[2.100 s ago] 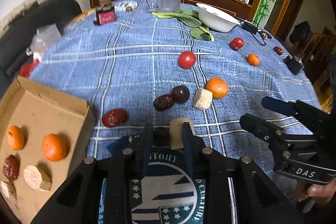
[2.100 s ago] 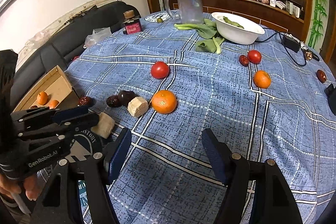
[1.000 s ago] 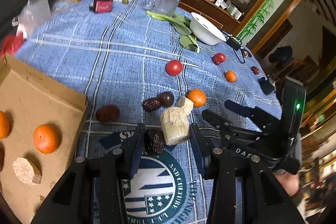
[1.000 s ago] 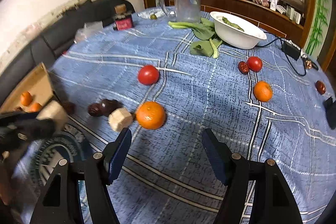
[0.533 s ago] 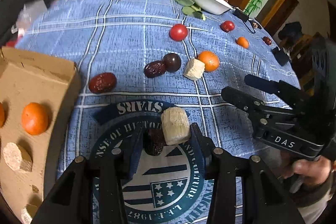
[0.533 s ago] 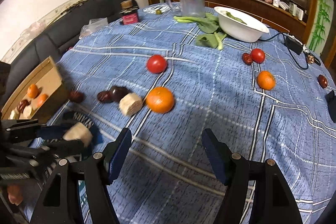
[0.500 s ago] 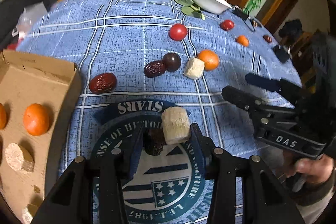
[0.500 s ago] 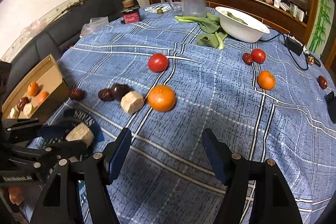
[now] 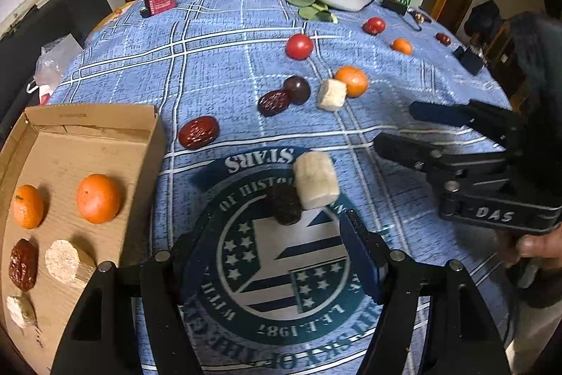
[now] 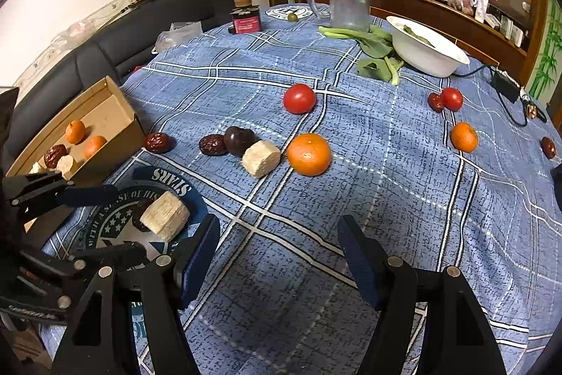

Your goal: Organize fruits

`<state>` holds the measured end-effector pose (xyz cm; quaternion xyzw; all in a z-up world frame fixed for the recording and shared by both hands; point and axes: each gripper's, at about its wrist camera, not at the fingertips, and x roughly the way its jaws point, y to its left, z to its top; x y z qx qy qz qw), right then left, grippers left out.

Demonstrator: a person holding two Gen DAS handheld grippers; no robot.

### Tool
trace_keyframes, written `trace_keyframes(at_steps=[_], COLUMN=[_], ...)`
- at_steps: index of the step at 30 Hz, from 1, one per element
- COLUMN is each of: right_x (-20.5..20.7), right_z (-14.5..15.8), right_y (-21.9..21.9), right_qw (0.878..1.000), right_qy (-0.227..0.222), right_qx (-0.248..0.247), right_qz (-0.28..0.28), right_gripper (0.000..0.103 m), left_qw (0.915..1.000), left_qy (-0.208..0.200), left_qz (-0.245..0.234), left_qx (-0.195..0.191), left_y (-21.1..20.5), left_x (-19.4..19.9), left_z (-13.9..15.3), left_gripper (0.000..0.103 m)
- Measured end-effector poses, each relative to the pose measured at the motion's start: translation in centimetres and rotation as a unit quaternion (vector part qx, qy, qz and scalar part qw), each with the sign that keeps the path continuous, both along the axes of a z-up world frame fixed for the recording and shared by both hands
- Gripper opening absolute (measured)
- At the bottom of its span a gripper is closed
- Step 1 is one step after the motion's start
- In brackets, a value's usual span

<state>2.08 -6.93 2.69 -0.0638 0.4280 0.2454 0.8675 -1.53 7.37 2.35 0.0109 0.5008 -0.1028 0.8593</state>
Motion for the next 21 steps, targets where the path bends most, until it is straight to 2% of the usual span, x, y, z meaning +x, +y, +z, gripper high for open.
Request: trace_keyframes(at_steps=[6, 11, 16, 19, 21], right_x=[0.1, 0.3, 0.1, 0.1, 0.1], right_z=[-0.1, -0.1, 0.0, 0.0, -0.1], right_y=[0.1, 0.0, -0.2, -0.2, 0.0], right_qw=[1.0, 1.0, 1.0, 1.0, 1.0], right_qy=[0.003, 0.005, 0.002, 0.004, 0.006], right_qx=[0.007, 0.008, 0.007, 0.013, 0.014], right_qz=[0.0, -0.004, -0.001, 0.001, 0.005], right_gripper=[0.074, 0.074, 0.074, 0.074, 0.074], left_qw=[0.9986, 0.998, 0.9985, 0.9987, 0.9987], left_qy=[0.005, -0.004, -0.005, -0.006, -0.01], left_qz=[0.014, 0.032, 0.024, 0.025, 0.022], left_qx=[0.051, 0.055, 0.048, 0.045, 0.045], left_y=[0.1, -1.5, -1.6, -1.1, -1.0], left_x=[0.4, 2.3, 2.1, 2.0, 1.8], left_z=[-0.6, -1.1, -1.2, -1.1, -0.9], left_gripper=[0.07, 0.07, 0.07, 0.058, 0.027])
